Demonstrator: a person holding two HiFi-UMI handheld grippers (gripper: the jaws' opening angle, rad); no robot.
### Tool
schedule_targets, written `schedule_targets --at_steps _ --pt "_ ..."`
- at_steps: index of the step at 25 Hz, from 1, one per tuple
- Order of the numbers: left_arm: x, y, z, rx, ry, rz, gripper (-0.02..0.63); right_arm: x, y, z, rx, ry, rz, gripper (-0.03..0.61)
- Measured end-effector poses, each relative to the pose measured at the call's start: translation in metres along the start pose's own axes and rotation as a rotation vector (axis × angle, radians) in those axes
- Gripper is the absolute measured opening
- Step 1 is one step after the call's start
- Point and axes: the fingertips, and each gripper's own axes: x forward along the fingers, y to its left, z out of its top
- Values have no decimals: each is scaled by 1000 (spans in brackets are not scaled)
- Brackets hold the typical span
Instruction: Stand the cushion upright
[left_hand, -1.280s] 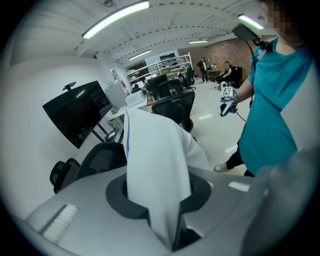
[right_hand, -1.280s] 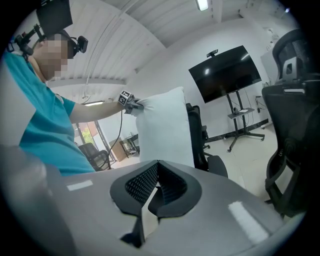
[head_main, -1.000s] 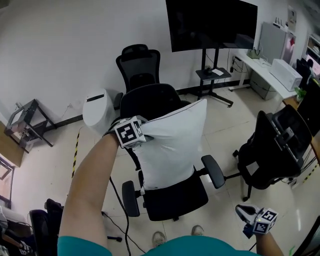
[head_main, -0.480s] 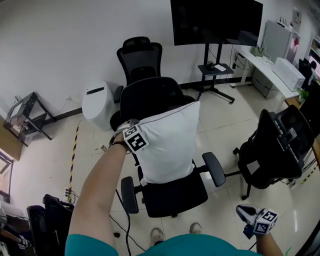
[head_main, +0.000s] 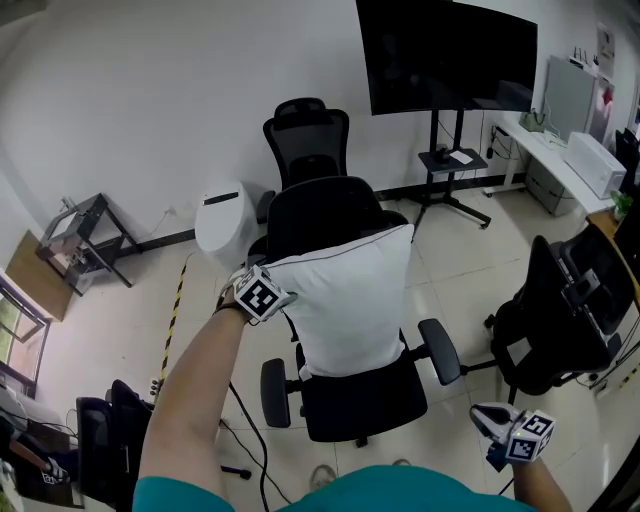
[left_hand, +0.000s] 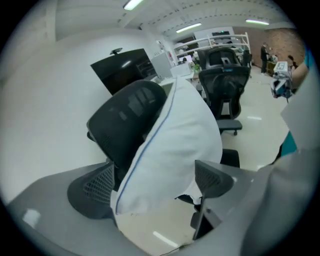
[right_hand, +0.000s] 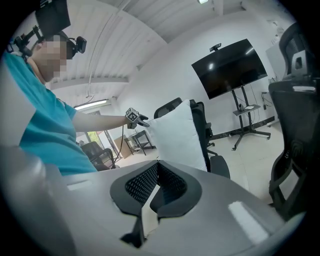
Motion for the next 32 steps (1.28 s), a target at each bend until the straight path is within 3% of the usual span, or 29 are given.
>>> schedule_targets --at_steps 2,5,7,11,15,17,18,21,24,32 --pt "-27 11 8 -92 -97 36 495 -1 0 8 -15 -11 12 3" --pt "-73 -2 19 -262 -284 20 491 -4 -3 20 -43 -29 30 3" --pt "-98 -27 20 -353 -397 -17 485 -5 -6 28 -63 -40 45 3" --pt "-144 -98 16 -457 -593 -79 455 -8 -7 47 -111 -57 86 3" --pt "-189 -163 1 -623 -779 -30 157 -8 -5 67 -158 -70 147 3" --pt "-204 -200 -14 -707 -808 -18 32 -7 1 74 -182 -74 189 3" --pt "-212 -219 -20 -746 -814 -29 11 -6 5 77 -195 -74 213 3" --pt "-238 -268 -37 -834 -825 -70 11 -2 15 81 -225 -69 282 3" --pt "-270 -299 -47 -869 -830 -64 11 3 27 78 -236 -59 345 3" --pt "-355 -335 -51 -830 -853 -26 11 9 92 47 -247 -31 465 3"
